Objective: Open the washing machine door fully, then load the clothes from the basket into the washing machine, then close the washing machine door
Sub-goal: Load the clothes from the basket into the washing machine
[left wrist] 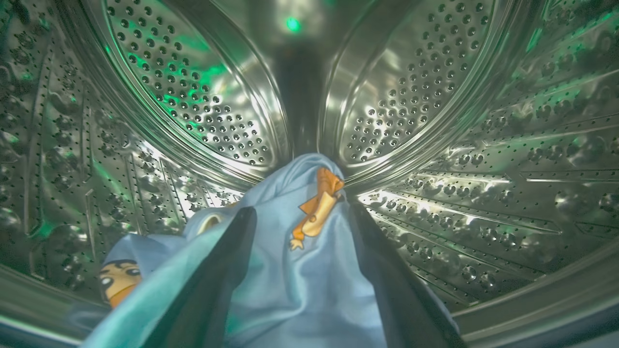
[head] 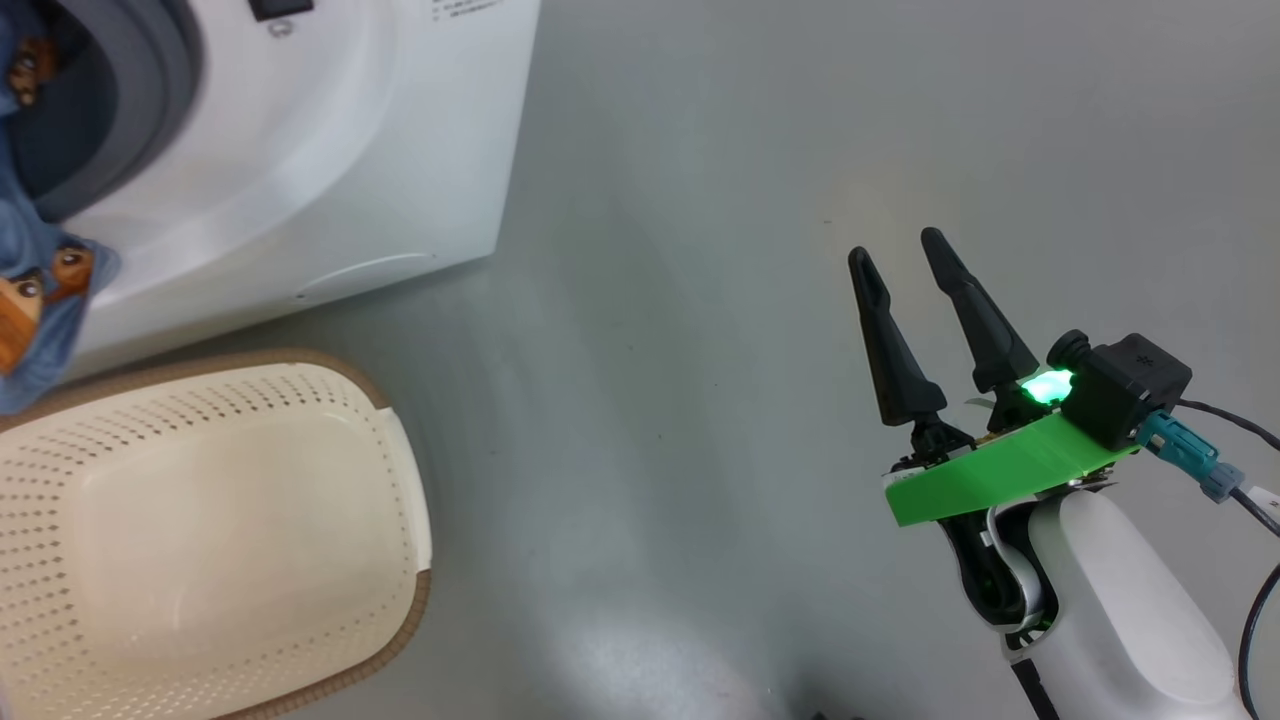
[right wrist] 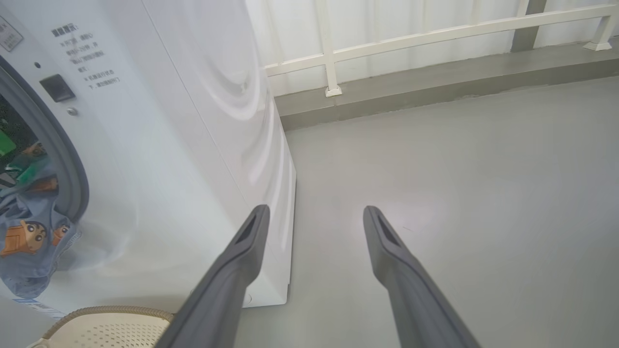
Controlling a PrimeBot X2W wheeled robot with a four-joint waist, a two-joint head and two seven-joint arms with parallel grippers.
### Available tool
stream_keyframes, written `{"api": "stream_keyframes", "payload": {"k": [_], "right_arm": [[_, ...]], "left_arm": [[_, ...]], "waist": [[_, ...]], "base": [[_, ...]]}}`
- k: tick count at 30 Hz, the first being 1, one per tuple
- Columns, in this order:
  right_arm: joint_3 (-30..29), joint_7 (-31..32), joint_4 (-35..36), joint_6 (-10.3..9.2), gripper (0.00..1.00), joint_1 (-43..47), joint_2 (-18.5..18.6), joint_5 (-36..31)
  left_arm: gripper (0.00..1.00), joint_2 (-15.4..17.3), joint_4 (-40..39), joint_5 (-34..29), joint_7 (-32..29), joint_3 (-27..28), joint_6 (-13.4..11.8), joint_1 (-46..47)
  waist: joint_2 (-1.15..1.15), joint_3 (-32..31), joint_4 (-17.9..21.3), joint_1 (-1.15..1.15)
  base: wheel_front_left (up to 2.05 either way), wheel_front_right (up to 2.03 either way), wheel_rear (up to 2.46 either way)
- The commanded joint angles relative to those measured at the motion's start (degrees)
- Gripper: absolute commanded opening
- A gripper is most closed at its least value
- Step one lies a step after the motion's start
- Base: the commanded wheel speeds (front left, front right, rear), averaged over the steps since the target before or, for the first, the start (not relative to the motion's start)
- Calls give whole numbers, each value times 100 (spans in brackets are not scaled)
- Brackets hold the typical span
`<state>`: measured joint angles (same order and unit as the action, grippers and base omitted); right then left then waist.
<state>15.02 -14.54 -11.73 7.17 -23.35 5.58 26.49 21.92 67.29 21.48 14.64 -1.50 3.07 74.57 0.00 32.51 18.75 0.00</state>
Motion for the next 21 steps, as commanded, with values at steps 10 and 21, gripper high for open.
{"api": "stream_keyframes", "payload": {"k": [10, 21], "right_arm": [[104, -46, -13, 32, 100, 7, 173, 5], [119, -46, -204, 32, 100, 222, 337, 147]], "left_arm": [[100, -104, -135, -10, 36, 59, 213, -644], [100, -476, -752, 41, 36, 229, 366, -1860]], "waist": [[0, -704, -425, 0], [0, -1627, -855, 0]], "base": [[0, 0, 0], [0, 0, 0]]}}
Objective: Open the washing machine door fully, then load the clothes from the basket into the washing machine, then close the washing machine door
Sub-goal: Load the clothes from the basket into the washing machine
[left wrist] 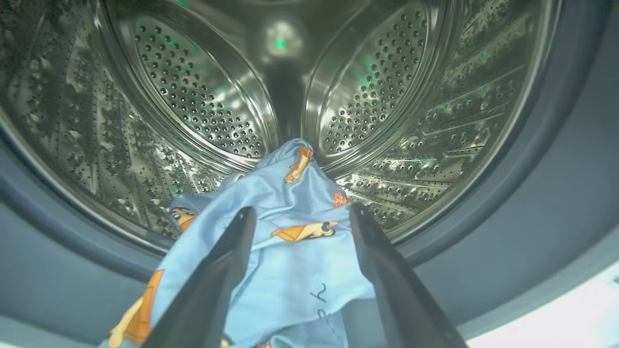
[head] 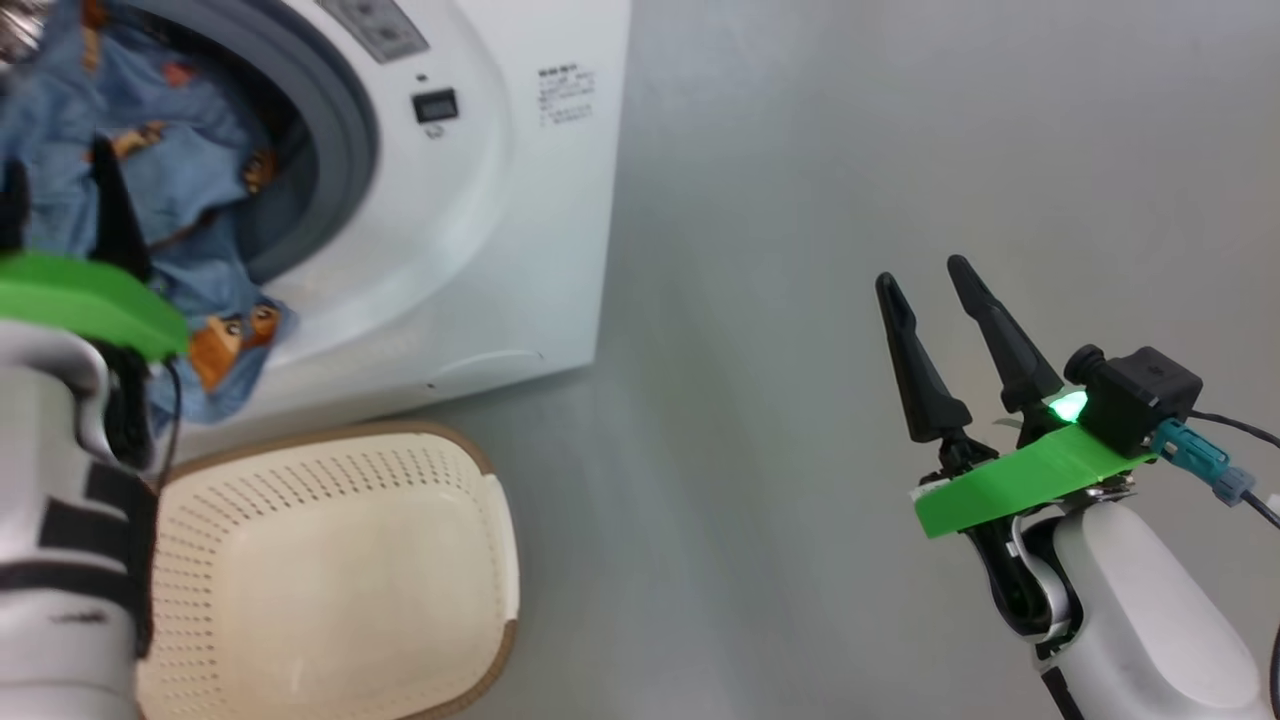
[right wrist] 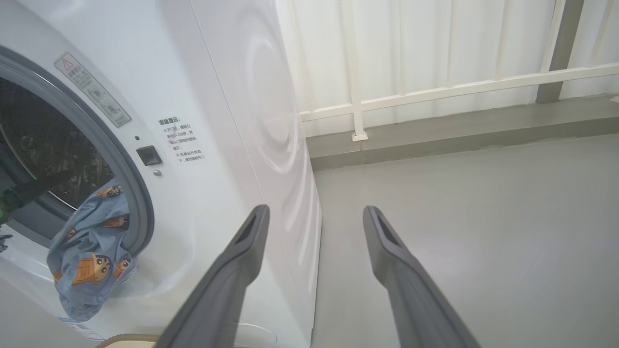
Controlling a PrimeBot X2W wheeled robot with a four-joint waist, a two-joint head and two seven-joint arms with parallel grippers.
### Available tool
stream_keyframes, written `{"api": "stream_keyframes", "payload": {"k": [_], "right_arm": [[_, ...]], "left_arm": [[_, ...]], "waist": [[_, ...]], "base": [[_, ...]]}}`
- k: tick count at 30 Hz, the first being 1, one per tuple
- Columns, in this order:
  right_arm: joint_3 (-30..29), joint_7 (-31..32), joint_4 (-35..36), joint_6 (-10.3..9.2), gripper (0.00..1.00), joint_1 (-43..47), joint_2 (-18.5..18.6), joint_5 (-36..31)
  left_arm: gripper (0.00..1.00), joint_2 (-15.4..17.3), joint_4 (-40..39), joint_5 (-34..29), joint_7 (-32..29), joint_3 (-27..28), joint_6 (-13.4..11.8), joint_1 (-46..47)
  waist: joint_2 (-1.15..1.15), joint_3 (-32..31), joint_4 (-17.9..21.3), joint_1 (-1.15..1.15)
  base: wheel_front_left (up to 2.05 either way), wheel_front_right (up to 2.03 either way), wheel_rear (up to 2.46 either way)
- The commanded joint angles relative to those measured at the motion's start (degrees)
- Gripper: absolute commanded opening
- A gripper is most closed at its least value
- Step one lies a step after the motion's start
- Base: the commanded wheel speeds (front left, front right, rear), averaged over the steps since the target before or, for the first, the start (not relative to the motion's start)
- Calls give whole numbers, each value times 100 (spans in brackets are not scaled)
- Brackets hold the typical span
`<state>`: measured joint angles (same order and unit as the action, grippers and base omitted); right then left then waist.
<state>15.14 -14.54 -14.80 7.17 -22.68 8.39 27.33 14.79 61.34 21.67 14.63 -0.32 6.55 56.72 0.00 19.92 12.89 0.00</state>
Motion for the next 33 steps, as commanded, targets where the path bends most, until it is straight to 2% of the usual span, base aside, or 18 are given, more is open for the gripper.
{"api": "stream_keyframes", "payload": {"k": [1, 18, 24, 33], "right_arm": [[103, -46, 90, 32, 100, 183, 68, 73], [-42, -46, -33, 32, 100, 674, 256, 224], [-13, -46, -30, 32, 100, 836, 319, 230], [-83, -46, -52, 32, 100, 1111, 408, 215]], "left_arm": [[100, 211, -231, 10, 37, 112, 28, -184], [100, -415, -2253, -339, 37, 258, 38, -2579], [100, -529, -3243, -485, 37, 342, -115, -3632], [100, -711, -4209, -496, -12, 250, -235, -4583]], "waist": [[0, -437, -303, 0], [0, -1443, -765, 0], [0, -1650, -798, 0], [0, -1828, -933, 0]], "base": [[0, 0, 0], [0, 0, 0], [0, 0, 0], [0, 0, 0]]}}
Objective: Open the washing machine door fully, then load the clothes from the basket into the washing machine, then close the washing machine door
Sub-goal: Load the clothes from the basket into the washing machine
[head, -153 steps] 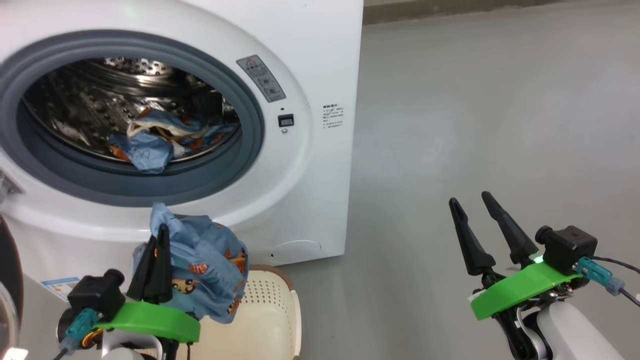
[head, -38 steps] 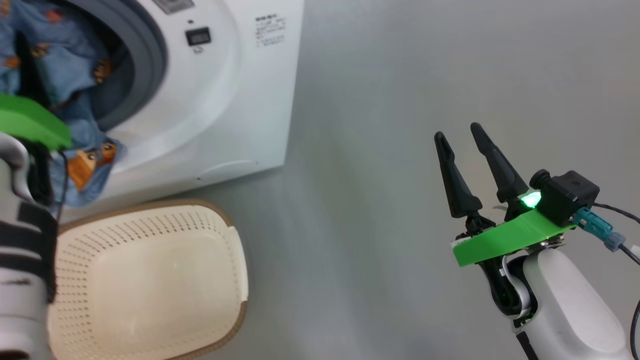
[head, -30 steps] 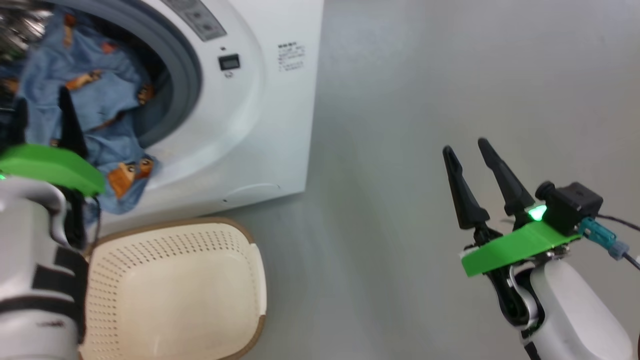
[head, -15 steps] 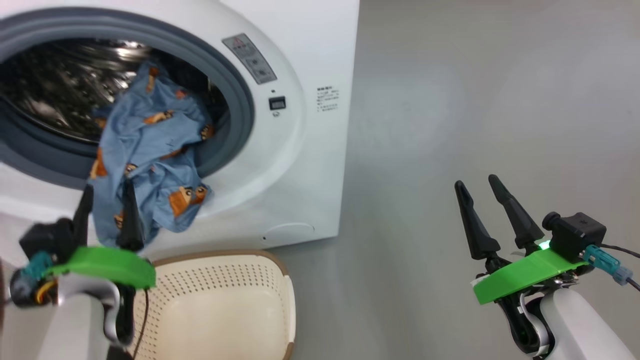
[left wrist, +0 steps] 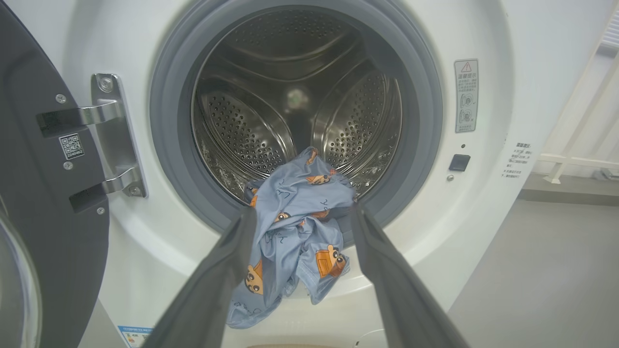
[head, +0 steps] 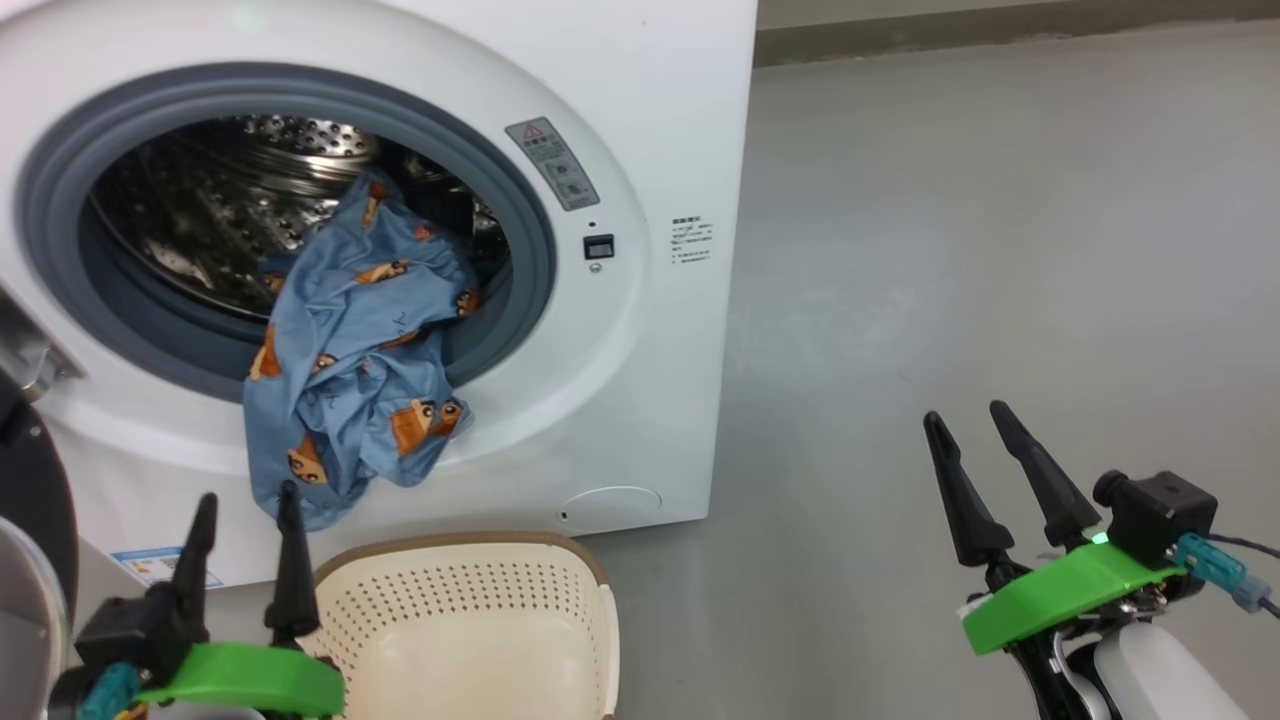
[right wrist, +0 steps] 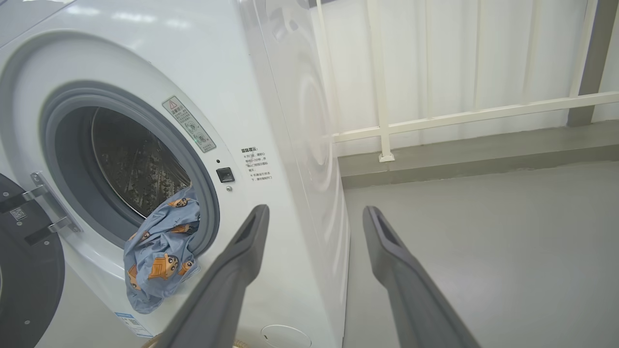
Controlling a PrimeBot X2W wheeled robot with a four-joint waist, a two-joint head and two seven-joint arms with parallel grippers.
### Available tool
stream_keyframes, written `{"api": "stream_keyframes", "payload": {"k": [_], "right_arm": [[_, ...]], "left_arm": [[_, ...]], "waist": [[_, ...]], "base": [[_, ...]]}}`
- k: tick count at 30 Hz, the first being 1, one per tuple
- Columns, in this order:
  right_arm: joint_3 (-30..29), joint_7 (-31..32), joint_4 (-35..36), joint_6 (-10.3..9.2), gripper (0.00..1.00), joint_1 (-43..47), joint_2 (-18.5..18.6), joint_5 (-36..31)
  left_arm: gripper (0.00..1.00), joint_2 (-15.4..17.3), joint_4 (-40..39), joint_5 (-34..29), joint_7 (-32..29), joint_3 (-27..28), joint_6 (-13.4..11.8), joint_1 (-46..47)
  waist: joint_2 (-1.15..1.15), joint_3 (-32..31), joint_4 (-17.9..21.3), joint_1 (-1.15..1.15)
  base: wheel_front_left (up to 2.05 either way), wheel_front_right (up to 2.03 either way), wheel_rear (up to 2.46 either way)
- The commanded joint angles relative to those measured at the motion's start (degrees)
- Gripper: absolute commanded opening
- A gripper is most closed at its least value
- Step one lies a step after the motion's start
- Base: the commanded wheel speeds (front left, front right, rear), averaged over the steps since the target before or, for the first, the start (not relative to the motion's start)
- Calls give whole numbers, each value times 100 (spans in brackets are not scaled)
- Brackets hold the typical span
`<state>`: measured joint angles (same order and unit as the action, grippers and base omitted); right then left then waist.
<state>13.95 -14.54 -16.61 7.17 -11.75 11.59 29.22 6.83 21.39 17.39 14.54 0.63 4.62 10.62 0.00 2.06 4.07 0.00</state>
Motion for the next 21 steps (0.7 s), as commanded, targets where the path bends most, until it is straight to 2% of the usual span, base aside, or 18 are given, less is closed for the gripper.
{"api": "stream_keyframes", "payload": {"k": [1, 9, 21], "right_arm": [[27, -46, 128, 32, 100, 46, 99, 27], [49, -46, 79, 32, 100, 97, 195, 24], [101, -46, 14, 32, 100, 13, 213, 28]], "left_arm": [[100, 67, -291, -62, -25, 138, -54, -43], [100, -16, -676, 2, -125, 98, -182, -364], [100, -32, -798, 79, -179, 51, -241, -403]], "waist": [[0, -54, -68, 0], [0, -146, -98, 0], [0, -110, -49, 0]], "base": [[0, 0, 0], [0, 0, 0], [0, 0, 0]]}}
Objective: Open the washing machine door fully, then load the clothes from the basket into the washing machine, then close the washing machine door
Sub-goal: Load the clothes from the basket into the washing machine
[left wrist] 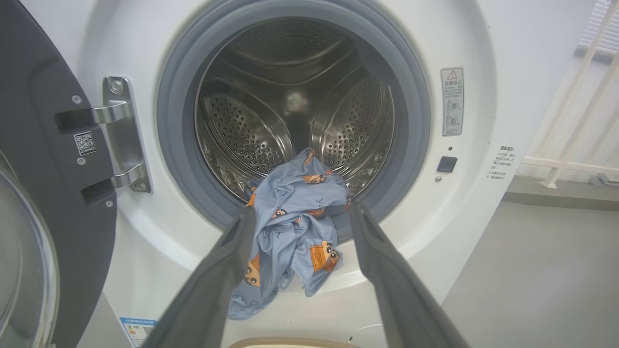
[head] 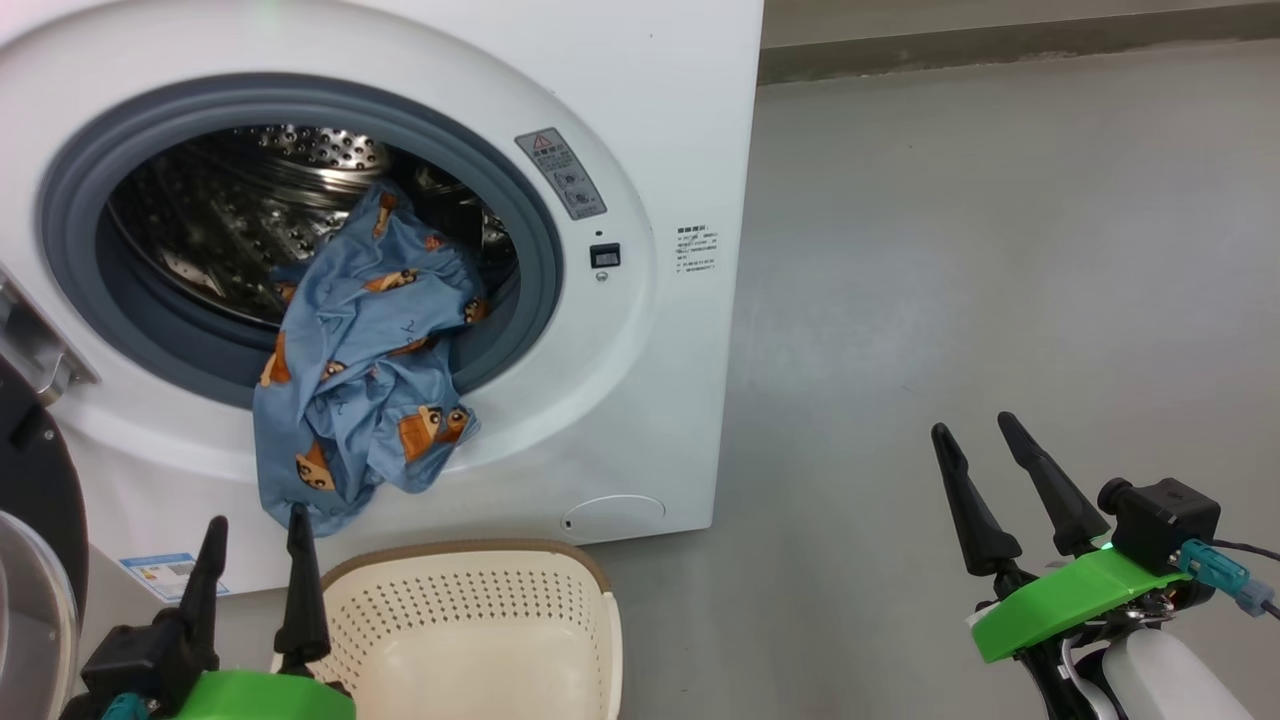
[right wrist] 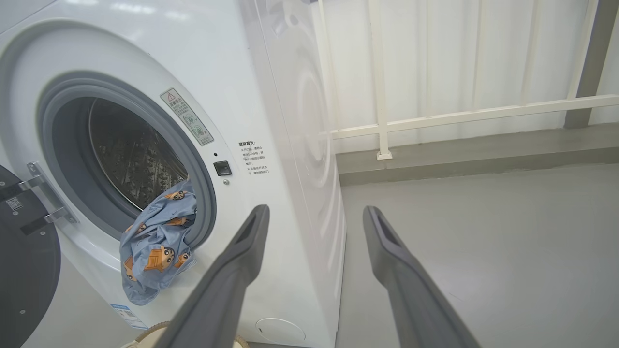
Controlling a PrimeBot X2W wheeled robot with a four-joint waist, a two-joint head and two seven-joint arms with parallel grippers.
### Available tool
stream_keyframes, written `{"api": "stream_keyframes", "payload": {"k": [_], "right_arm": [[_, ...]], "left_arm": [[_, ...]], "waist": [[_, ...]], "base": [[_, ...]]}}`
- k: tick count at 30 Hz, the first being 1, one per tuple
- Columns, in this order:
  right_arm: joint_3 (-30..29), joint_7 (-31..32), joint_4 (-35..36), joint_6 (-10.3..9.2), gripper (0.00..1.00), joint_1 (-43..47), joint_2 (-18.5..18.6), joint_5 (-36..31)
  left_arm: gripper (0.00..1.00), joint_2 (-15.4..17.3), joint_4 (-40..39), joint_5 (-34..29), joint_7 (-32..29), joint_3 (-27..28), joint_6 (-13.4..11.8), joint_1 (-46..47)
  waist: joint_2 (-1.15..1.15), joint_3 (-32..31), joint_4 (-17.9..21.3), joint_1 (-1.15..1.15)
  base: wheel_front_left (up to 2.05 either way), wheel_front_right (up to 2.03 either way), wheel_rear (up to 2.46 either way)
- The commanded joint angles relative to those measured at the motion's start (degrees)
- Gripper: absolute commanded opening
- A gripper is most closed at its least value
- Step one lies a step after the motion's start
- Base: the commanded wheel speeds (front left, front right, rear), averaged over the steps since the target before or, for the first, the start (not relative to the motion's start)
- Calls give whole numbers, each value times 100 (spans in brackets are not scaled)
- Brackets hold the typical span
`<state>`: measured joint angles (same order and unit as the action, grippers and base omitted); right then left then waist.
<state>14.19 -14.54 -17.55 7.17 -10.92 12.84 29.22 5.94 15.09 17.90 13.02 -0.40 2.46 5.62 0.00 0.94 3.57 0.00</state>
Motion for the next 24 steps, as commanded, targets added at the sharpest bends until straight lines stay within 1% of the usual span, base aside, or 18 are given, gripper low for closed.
{"api": "stream_keyframes", "payload": {"k": [1, 18, 24], "right_arm": [[78, -46, 108, 32, 100, -74, 88, 30], [165, -46, 113, 32, 100, -112, 97, 61], [187, -46, 132, 32, 100, -146, 108, 61]], "left_arm": [[100, 53, -170, 40, -31, 150, -25, 96], [100, 63, -143, 126, -41, 65, -68, 84], [100, 108, 14, 166, -115, 55, -81, 181]], "waist": [[0, 5, 2, 0], [0, 75, 20, 0], [0, 172, 62, 0]], "base": [[0, 0, 0], [0, 0, 0], [0, 0, 0]]}}
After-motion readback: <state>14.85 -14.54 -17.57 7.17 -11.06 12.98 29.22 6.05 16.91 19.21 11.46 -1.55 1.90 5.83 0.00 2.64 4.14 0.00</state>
